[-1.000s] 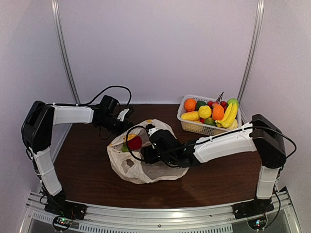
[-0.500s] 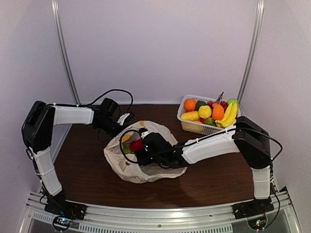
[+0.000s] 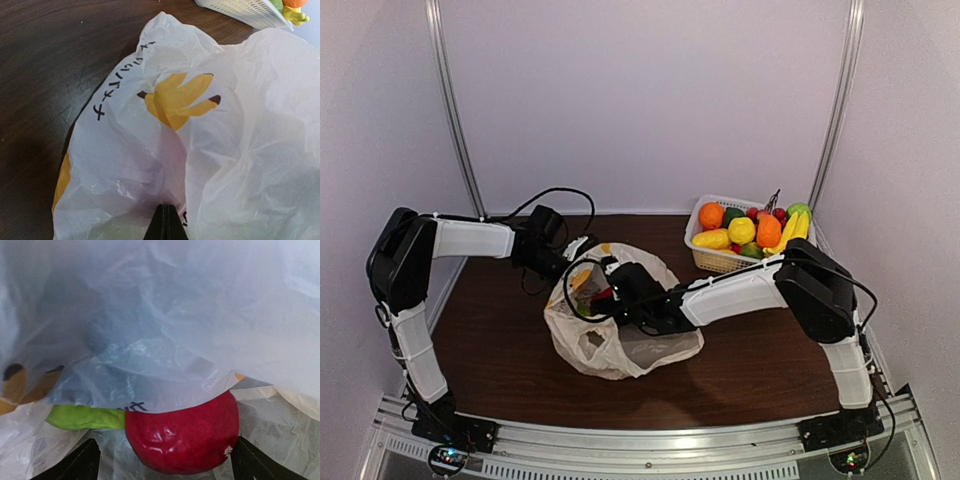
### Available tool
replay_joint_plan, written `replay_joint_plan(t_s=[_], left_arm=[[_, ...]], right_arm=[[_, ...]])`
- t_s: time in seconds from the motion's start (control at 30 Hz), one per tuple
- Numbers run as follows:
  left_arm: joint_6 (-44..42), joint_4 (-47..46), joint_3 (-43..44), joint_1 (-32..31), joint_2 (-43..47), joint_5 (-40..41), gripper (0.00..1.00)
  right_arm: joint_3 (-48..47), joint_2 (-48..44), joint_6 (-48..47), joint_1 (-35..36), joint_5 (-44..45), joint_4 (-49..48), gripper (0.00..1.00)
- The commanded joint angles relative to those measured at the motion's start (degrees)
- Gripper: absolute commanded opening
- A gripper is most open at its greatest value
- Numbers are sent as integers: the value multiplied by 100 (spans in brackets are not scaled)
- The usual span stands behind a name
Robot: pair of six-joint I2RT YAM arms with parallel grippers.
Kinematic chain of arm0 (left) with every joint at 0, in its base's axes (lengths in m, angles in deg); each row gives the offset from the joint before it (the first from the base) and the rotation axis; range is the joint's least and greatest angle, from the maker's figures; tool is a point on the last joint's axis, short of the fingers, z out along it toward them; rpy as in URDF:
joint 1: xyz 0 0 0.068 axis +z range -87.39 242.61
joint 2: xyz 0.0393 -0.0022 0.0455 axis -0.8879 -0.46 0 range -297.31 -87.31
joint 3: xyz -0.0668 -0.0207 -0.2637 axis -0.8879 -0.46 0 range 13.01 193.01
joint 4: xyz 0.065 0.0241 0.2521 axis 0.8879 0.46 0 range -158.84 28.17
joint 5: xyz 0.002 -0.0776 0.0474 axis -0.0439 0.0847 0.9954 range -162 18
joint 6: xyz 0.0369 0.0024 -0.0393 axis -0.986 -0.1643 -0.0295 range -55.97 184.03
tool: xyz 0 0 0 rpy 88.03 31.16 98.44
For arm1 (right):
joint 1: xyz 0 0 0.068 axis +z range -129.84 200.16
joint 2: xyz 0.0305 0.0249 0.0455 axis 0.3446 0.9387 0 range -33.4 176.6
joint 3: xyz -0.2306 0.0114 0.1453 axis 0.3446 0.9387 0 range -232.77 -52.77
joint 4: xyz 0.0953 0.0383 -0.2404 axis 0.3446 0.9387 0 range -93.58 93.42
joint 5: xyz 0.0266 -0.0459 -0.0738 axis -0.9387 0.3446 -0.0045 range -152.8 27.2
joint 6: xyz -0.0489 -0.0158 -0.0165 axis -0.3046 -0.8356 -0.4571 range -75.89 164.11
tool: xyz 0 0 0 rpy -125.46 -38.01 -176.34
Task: Untie the knot of the plastic bag and take out the fruit
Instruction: Pick up the fake fruit from the takeout bag.
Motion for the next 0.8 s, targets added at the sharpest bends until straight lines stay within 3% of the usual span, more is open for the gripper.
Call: replay_joint_plan(t_s=[0.0, 0.17, 0.37, 0.5, 0.77], left_arm=[[68, -164, -80, 22, -140, -141, 0], [82, -166, -71, 22, -141, -137, 0], [94, -174, -63, 22, -133, -102, 0], [95, -173, -54, 22, -129, -47, 0], [78, -171, -36, 22, -99, 99, 0]], right_arm=[[-271, 342, -93, -79, -204, 135, 92], [-394, 504, -111, -99, -266, 121, 83], [-289, 423, -116, -98, -359, 5, 60], [-22, 147, -165, -101, -452, -188, 54], [739, -817, -581, 30, -535, -395, 53]])
